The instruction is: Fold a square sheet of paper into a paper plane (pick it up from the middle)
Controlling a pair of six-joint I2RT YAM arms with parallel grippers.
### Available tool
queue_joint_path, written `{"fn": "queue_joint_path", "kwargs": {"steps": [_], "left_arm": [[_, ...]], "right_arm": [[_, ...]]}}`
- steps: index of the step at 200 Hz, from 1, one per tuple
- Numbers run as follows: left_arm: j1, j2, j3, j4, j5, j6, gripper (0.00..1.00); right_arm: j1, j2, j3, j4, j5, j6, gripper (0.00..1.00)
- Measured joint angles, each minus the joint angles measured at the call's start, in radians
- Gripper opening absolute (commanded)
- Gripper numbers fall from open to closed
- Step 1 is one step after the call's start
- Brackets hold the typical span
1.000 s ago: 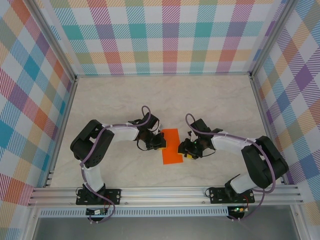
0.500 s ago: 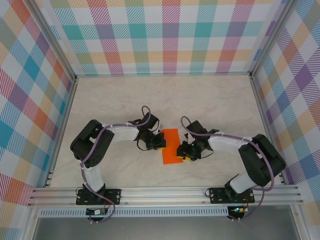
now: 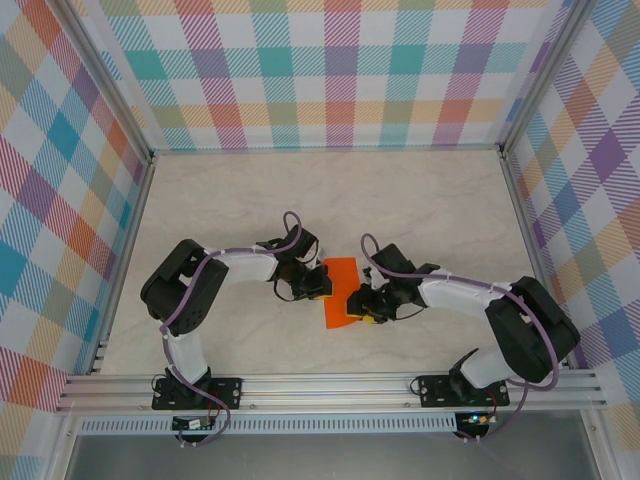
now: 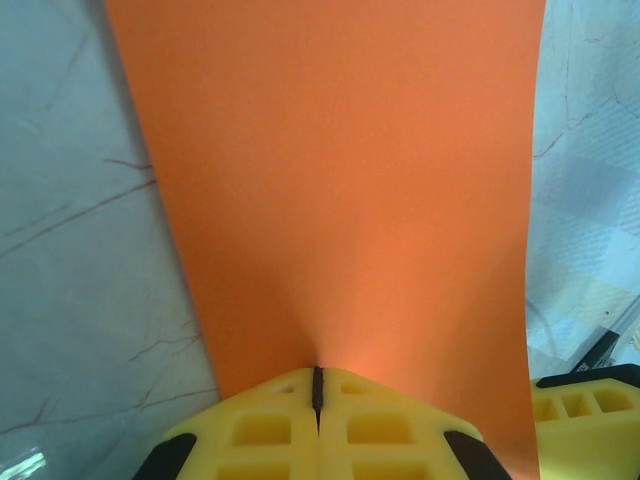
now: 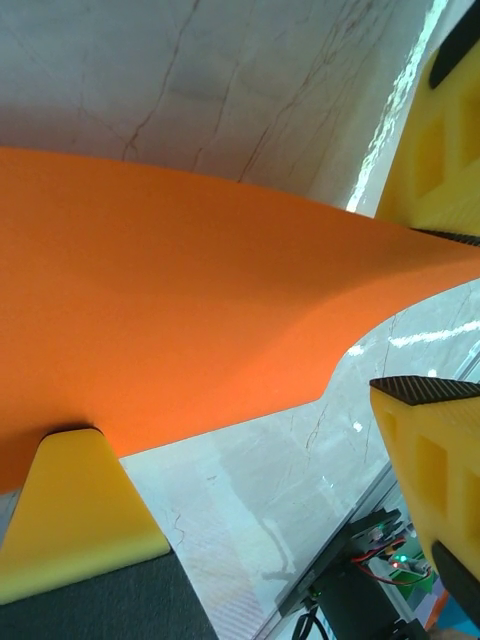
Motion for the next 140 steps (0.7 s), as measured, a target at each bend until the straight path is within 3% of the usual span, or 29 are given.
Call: {"fn": "queue_joint_path", "kwargs": {"steps": [105,140], "left_arm": [[0.000,0.000,0.000,0.000,0.000,0.000,0.01],[0.000,-0.003,0.000,0.001,0.000,0.000,0.03]], "right_arm": [[0.000,-0.080,-0.028,-0.025,0.069,0.170,0.01],[0.000,-0.080,-0.028,-0.025,0.080,0.193,0.00]]}}
